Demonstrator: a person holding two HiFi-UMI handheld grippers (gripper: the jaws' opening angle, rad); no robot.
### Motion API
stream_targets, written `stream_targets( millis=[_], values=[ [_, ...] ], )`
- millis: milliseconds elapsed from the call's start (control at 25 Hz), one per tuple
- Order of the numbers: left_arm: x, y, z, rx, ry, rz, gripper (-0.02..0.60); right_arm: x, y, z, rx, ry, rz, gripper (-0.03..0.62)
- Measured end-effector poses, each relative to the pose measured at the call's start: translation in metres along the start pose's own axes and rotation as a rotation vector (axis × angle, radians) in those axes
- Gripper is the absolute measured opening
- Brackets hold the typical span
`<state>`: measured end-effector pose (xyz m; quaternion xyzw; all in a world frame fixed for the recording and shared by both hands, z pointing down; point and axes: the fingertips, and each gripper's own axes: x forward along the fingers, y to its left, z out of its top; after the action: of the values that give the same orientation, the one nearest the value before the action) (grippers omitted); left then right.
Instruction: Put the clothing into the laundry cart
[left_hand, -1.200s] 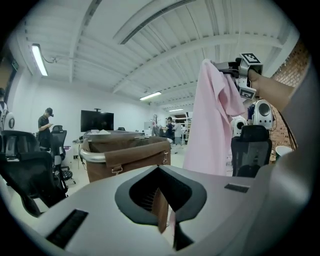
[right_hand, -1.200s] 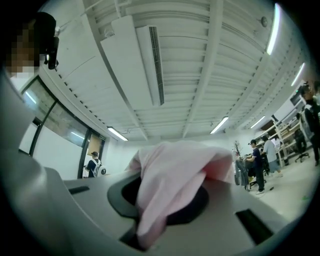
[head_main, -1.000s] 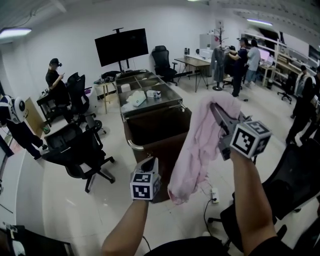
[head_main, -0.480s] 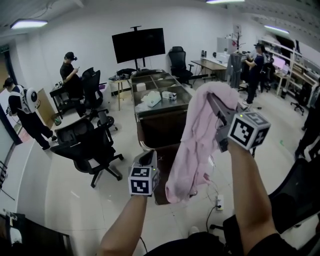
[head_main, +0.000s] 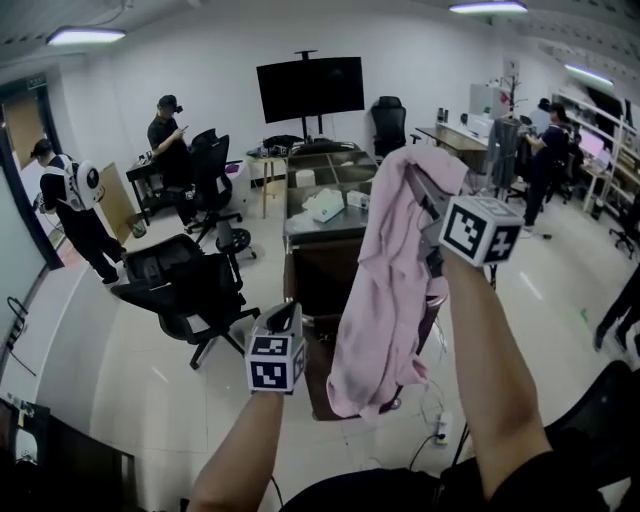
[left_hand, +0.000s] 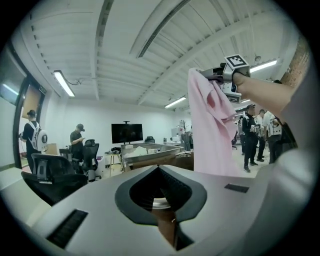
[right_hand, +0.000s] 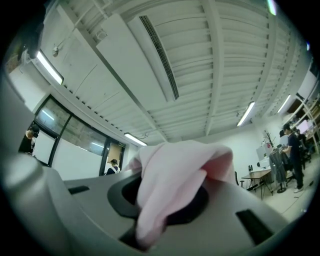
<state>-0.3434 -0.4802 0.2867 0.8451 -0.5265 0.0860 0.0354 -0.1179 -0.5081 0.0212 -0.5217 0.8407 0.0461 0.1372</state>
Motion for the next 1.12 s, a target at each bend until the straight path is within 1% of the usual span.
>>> stream_targets(
  millis=[80, 200, 360, 480, 640, 920, 1040, 1080, 1120],
  values=[
    [0.007, 0.005, 0.005, 0.005, 0.001, 0.029, 0.0, 0.024, -0.011, -0.011, 0.001, 0.023, 0.013, 0.086],
    [0.018, 0.011, 0.009, 0.01, 0.005, 0.072, 0.0, 0.062, -0.032, -0.039, 0.005, 0.082, 0.024, 0.086],
    [0.031, 0.017, 0.009, 0.012, 0.02, 0.12, 0.0, 0.104, -0.06, -0.092, 0.007, 0.184, 0.022, 0.086],
    [0.047, 0.02, 0.007, 0.012, 0.039, 0.143, 0.0, 0.126, -0.077, -0.138, 0.007, 0.276, 0.011, 0.095],
    [0.068, 0.023, 0.01, 0.004, 0.044, 0.17, 0.0, 0.144, -0.092, -0.185, 0.045, 0.361, 0.022, 0.098],
    [0.099, 0.018, 0.012, 0.021, 0.061, 0.172, 0.0, 0.157, -0.108, -0.25, 0.042, 0.498, 0.054, 0.11],
    [0.107, 0.023, 0.01, 0.013, 0.065, 0.183, 0.0, 0.158, -0.106, -0.277, 0.025, 0.584, 0.089, 0.135],
    [0.109, 0.024, 0.011, 0.009, 0.065, 0.186, 0.0, 0.157, -0.104, -0.286, 0.021, 0.616, 0.105, 0.154],
    [0.111, 0.025, 0.012, 0.008, 0.063, 0.186, 0.0, 0.156, -0.103, -0.294, 0.019, 0.647, 0.117, 0.188]
  ],
)
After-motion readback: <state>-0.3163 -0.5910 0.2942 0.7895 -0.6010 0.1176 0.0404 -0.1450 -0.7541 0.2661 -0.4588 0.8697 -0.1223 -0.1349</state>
